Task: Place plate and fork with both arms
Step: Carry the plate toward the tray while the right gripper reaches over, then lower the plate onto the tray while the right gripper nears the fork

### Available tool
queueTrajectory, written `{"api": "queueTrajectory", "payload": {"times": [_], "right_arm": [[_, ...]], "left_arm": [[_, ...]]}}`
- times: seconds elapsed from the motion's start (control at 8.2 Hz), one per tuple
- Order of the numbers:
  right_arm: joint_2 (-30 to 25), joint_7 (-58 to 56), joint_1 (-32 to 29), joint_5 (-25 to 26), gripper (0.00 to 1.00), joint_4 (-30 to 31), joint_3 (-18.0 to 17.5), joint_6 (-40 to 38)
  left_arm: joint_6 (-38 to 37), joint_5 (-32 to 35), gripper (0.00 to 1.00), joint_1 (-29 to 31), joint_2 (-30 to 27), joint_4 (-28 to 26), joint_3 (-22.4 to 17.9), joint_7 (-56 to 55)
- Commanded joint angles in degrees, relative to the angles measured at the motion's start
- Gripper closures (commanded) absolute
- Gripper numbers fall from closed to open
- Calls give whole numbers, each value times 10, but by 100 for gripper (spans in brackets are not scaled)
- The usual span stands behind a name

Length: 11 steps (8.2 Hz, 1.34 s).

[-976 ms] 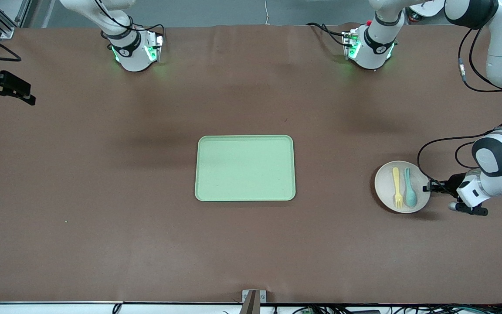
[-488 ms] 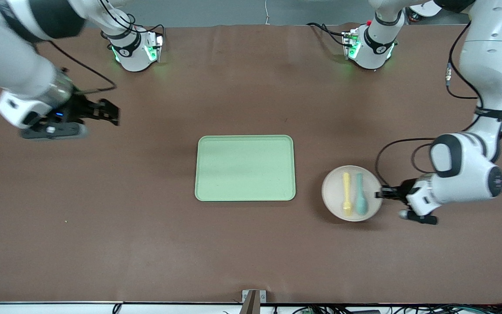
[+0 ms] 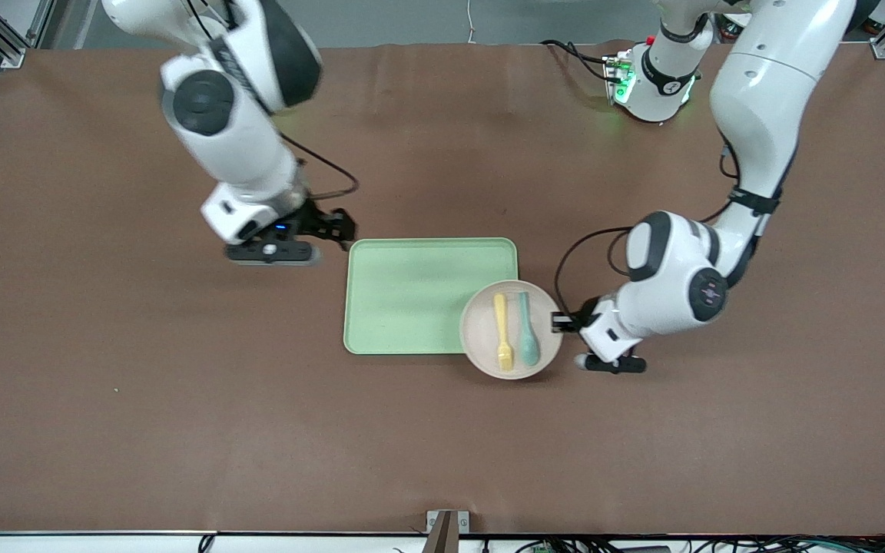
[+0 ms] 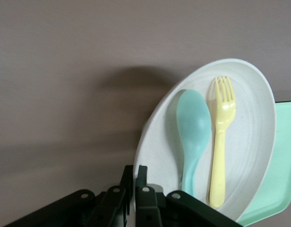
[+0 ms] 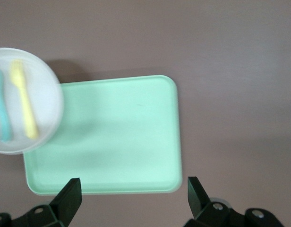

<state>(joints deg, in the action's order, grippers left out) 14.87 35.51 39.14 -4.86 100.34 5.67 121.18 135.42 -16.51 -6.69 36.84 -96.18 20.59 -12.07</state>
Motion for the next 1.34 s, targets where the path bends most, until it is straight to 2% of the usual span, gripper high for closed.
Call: {"api": "queueTrajectory", "payload": {"times": [0.0,0.24,0.37,0.61,0.73,0.98,1.1,1.22], "right_arm": [[62,27,28,-2,1,-8,8,68],[102,47,52,-2,2,-15,8,124],[130,69,66,-1,2,-17,9,158],[177,76,80,-2,6,-51,8,172],[214,86,84,-1,14,-83,9,173],[238,85,89,9,22,-91,9,206],[245,84,89,17,30,-92,9,208],[252,86,90,37,36,-92,8,210]], "left_arm": [[88,-28,100,0,-1,-61,29,-10],[167,-34,100,0,3,-116,52,-13],[176,-52,100,-8,4,-121,54,-16],[212,-67,98,-27,11,-138,54,-24],[212,-67,84,-26,12,-146,54,-22],[209,-67,48,-15,4,-148,54,-21],[209,-67,22,3,-14,-146,54,-19],[209,-66,4,33,-43,-144,54,-17]]}}
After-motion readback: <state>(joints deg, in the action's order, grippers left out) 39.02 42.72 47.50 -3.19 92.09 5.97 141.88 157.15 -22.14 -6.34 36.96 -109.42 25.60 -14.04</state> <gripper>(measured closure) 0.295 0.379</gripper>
